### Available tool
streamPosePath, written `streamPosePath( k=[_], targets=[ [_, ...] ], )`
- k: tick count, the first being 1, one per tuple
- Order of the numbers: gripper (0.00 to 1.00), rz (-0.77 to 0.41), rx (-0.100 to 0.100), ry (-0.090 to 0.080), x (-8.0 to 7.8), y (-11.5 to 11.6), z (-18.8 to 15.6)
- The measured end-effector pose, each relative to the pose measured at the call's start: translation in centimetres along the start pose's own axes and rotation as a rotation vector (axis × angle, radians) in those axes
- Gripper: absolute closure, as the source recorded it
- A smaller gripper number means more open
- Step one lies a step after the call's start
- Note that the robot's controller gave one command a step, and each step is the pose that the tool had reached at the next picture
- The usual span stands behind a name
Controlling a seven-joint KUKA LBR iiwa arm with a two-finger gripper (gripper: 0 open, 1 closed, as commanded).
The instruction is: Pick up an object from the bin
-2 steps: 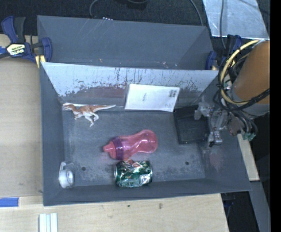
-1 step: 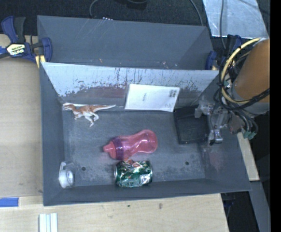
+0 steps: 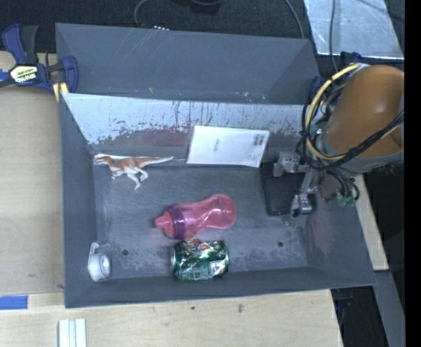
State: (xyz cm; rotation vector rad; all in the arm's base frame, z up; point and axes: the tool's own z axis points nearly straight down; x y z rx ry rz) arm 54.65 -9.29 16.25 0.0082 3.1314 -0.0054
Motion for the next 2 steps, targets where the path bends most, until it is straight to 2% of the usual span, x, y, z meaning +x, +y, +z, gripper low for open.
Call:
streamPosePath(
  k=[1, 2],
  targets=[
    [0.0, 0.036, -0.003, 0.004, 0.8, 2.4, 4.8],
    [0.0, 0.054, -0.001, 0.002, 1.5, 5.0, 8.1]
  ],
)
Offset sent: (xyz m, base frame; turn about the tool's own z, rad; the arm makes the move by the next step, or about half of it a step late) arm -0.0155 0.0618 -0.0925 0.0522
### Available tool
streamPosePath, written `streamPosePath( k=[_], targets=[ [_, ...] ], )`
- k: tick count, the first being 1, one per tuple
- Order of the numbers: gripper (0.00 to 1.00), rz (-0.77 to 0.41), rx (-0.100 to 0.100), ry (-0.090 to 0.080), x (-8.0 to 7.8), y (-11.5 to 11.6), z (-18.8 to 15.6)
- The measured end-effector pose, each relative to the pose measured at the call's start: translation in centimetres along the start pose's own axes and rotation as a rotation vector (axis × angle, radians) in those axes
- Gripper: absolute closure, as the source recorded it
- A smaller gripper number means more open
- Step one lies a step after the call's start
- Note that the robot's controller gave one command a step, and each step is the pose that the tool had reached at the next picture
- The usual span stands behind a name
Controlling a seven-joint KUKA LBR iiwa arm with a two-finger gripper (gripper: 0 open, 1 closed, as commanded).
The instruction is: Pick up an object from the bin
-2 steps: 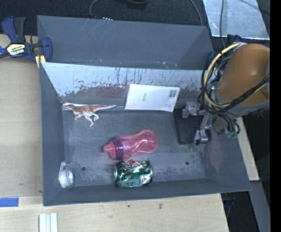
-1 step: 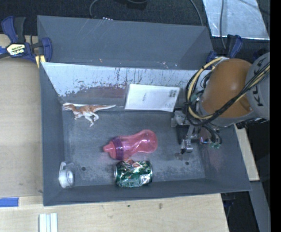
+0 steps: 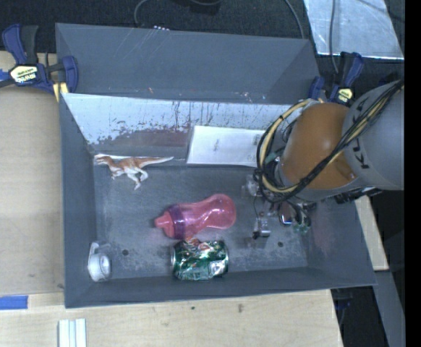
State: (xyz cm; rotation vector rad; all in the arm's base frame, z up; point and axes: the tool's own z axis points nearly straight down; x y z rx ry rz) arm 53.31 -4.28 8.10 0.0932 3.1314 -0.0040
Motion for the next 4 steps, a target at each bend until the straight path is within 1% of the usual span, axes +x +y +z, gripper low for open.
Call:
streamPosePath(
  k=[1, 2, 3, 4],
  targets=[
    [0.0, -0.071, -0.002, 0.0, -4.0, 1.5, 0.9],
    [0.0, -0.086, 0.0, -0.004, -4.7, 4.5, 1.0],
    [0.0, -0.151, -0.001, -0.005, -4.4, 8.2, 1.1],
    [0.0, -0.205, 0.0, -0.007, -1.8, 10.6, 1.0]
  ],
)
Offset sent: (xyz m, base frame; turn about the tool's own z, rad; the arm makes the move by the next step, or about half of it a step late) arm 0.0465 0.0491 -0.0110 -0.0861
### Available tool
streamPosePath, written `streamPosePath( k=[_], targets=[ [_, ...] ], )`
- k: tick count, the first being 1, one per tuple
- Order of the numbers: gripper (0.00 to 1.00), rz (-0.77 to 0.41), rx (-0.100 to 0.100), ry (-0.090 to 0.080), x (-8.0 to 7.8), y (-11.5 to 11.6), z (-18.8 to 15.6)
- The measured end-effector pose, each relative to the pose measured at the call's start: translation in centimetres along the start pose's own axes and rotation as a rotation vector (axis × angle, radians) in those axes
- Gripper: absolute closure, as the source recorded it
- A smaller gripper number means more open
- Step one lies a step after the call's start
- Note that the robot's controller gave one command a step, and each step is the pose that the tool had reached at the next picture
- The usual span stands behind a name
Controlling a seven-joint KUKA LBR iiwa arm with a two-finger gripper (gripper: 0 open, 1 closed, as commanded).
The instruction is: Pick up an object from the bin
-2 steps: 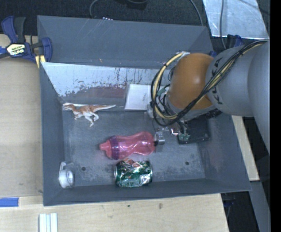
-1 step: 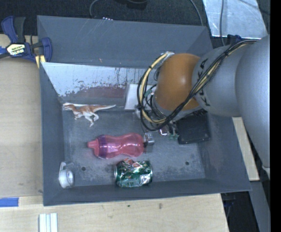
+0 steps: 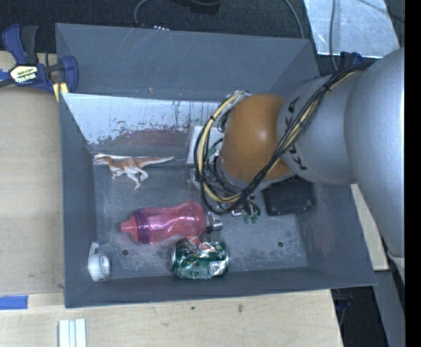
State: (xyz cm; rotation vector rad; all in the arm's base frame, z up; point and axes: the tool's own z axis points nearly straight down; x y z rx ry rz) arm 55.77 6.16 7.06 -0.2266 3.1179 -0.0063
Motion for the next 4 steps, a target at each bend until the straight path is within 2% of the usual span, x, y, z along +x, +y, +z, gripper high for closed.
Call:
streamPosePath(
  k=[1, 2, 4],
  targets=[
    [0.0, -0.027, -0.001, -0.001, 0.7, 2.9, -0.1],
    [1.0, 0.213, 0.0, -0.005, 3.2, 3.8, -0.1],
    [1.0, 0.213, 0.0, -0.004, 3.3, 3.8, -0.3]
  ],
)
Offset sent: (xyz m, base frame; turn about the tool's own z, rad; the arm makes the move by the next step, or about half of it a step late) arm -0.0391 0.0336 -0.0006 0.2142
